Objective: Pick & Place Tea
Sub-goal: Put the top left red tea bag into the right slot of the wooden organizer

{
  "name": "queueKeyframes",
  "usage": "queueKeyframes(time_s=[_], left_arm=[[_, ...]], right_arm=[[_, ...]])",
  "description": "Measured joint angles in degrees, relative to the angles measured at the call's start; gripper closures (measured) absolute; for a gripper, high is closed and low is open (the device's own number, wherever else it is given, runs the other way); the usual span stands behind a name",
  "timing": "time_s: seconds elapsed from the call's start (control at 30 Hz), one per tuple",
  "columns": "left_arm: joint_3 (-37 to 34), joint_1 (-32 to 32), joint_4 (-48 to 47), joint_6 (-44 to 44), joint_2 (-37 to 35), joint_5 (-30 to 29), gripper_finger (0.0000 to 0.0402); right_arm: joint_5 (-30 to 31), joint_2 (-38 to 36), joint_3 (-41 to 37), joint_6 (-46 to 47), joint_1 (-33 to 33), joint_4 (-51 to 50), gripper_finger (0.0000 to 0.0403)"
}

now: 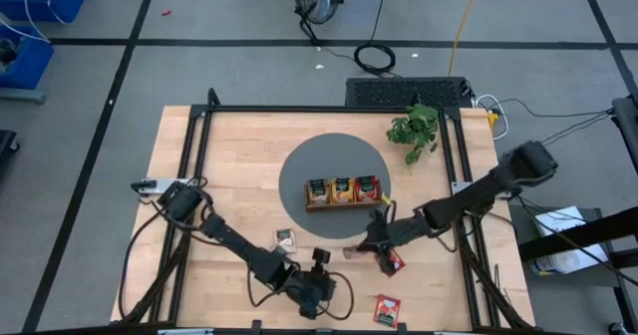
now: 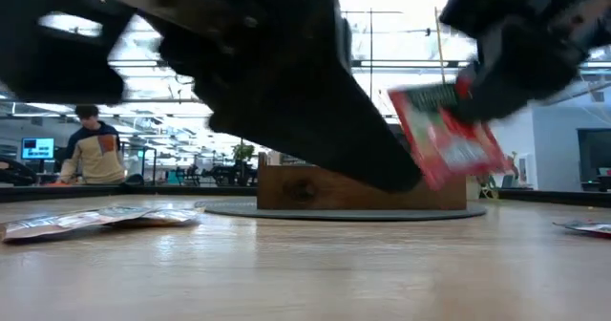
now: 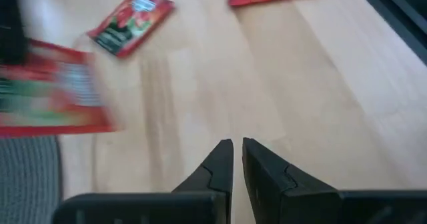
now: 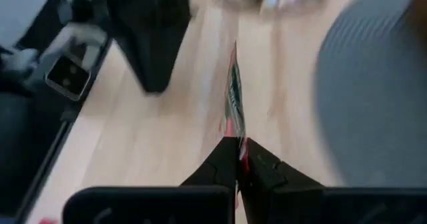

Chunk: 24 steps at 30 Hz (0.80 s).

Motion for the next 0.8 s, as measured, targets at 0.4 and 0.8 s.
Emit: queueKeyframes(time_s=[0.4,0.8], left_arm=[[-0.5,0.6,-0.8,-0.7,-0.1,-0.1,0.0360],[-0.5,0.8,-2.2,-2.1,-0.2,-0.1,0.0360]], right_arm=[[18.7,-17.3,0.1,-22.3,-6.9,-17.6,0.0402],[11.4,-22.1,-12.2,-18.4,-18.7,-5.8,0.0403]])
